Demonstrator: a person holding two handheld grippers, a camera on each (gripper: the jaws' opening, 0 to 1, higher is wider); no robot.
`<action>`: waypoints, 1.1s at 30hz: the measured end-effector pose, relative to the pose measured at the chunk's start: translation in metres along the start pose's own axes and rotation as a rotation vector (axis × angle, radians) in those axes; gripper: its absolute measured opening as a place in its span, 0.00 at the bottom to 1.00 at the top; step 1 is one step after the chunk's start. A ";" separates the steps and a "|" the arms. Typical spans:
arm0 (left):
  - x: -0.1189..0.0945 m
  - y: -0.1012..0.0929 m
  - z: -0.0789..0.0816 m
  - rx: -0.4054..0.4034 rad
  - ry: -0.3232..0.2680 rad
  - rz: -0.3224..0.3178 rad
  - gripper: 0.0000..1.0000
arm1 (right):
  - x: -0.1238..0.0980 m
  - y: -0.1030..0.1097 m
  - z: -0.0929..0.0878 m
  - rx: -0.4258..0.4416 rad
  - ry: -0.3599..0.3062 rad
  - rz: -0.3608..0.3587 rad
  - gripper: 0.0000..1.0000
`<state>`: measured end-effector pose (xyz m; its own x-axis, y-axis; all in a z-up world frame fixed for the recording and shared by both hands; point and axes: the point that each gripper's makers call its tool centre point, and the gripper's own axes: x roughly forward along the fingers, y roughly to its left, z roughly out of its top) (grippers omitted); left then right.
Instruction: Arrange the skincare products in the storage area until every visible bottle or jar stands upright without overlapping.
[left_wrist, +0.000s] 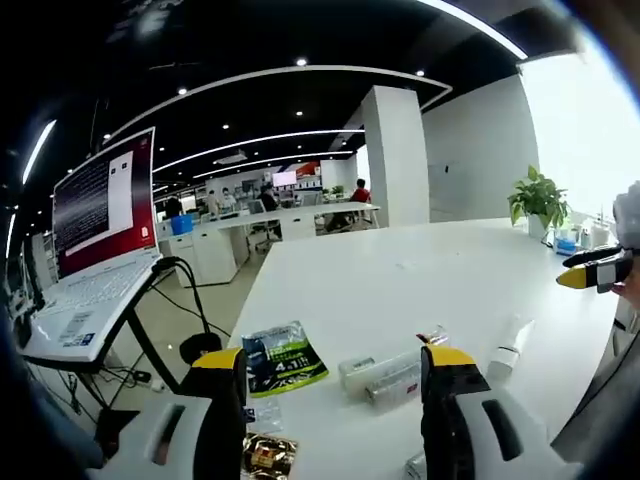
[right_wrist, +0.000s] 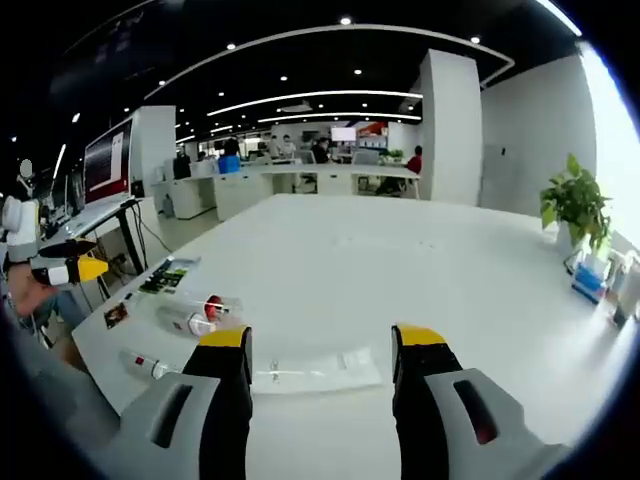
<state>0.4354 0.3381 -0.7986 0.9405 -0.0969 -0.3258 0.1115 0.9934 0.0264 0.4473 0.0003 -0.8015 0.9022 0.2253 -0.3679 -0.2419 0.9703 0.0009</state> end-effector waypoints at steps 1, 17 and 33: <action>0.000 0.000 0.000 -0.002 0.002 -0.001 0.74 | 0.000 0.000 0.000 -0.001 0.003 -0.001 0.53; 0.000 0.003 0.001 -0.017 -0.003 0.002 0.74 | 0.000 -0.002 -0.001 -0.008 0.012 -0.007 0.53; 0.000 -0.002 -0.002 -0.020 0.010 -0.018 0.73 | -0.004 -0.006 0.000 0.010 0.003 -0.020 0.52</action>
<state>0.4343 0.3359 -0.8003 0.9350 -0.1146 -0.3357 0.1223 0.9925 0.0019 0.4451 -0.0066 -0.7995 0.9055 0.2055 -0.3712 -0.2203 0.9754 0.0027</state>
